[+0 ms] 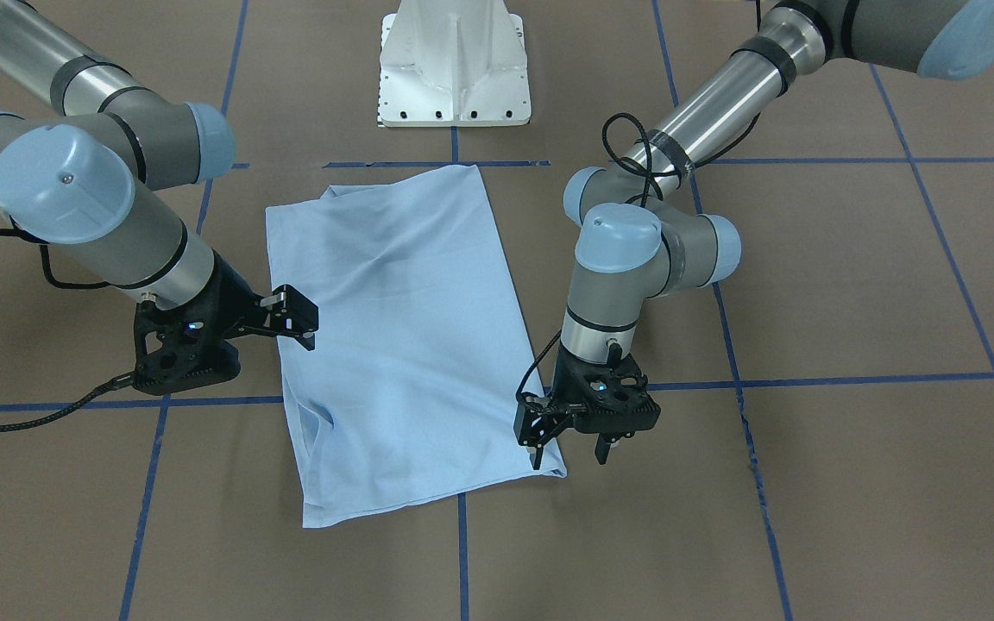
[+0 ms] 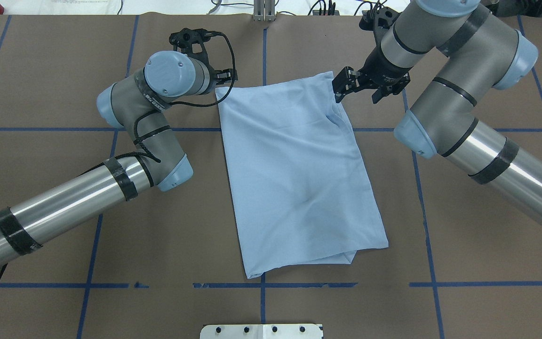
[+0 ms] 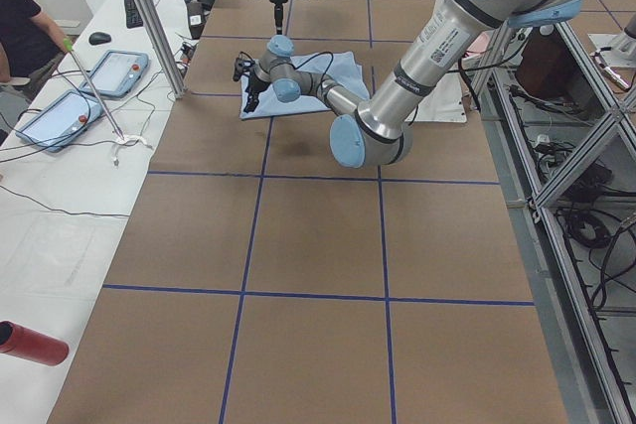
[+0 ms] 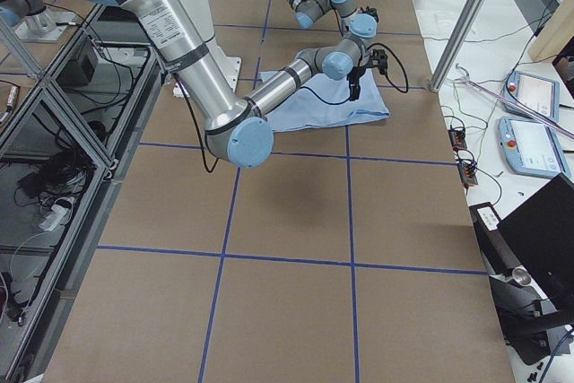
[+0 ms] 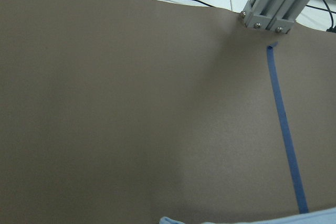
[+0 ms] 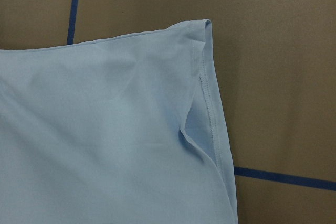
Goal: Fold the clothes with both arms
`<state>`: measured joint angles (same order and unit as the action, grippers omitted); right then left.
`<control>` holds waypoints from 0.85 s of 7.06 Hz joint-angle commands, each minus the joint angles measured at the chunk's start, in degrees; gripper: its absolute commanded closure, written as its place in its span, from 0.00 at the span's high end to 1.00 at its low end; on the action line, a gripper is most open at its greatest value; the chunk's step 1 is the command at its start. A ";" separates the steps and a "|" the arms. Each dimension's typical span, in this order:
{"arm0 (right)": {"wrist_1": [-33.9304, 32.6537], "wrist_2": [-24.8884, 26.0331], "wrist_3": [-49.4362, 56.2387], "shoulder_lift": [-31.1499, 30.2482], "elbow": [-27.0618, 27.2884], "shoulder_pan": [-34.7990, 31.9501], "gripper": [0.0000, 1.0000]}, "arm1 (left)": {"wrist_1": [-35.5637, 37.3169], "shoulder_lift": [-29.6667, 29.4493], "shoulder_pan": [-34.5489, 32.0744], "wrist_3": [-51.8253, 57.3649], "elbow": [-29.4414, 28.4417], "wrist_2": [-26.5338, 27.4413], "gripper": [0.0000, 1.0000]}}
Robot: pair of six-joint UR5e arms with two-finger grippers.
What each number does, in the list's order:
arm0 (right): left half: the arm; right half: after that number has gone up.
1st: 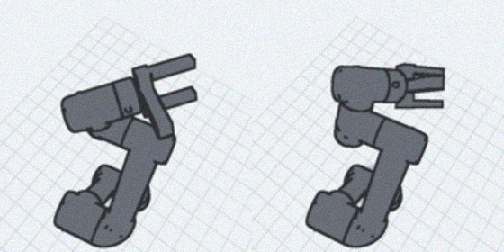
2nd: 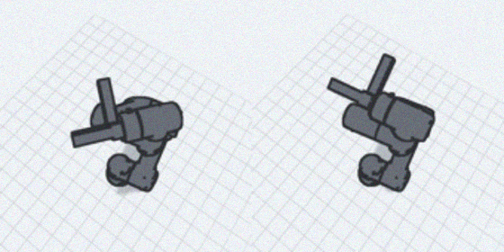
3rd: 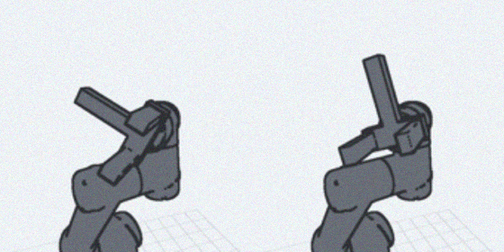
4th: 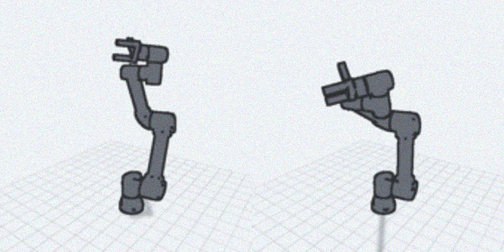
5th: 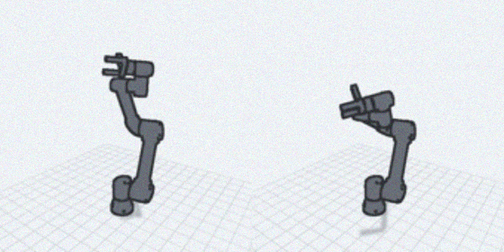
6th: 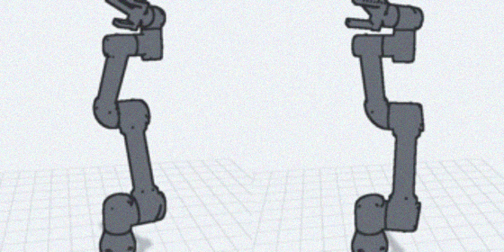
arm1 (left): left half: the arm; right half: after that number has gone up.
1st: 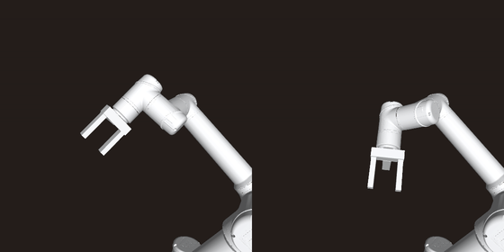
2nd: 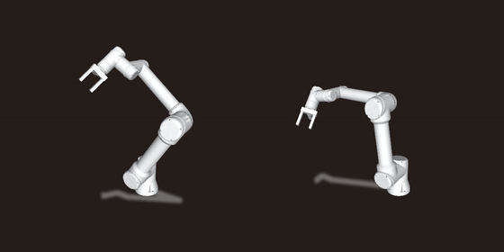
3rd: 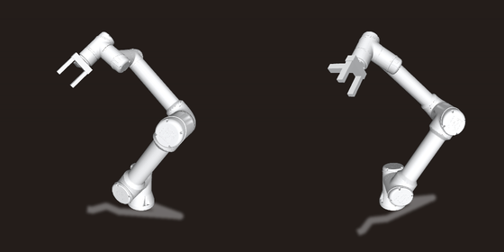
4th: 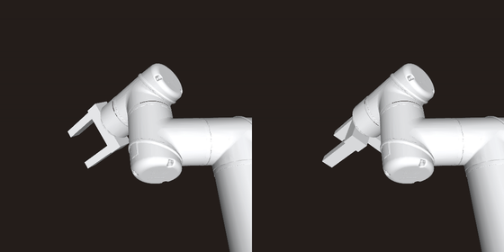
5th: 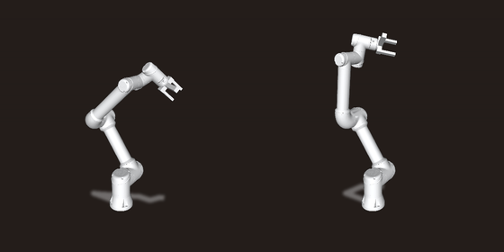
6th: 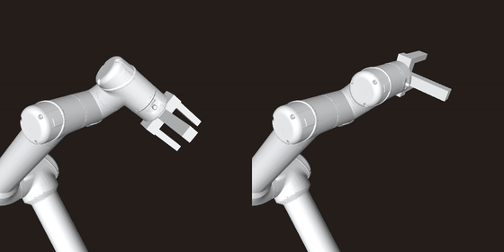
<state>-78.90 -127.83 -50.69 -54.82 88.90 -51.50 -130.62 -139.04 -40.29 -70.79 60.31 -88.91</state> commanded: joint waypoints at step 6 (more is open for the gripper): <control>-0.02 -0.05 -0.55 0.06 -0.05 -0.79 1.00 | -4.29 -3.34 0.74 -0.05 -7.67 0.06 0.82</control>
<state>-78.93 -127.81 -51.23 -54.76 88.86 -52.15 -134.88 -142.24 -39.69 -70.84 52.60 -88.57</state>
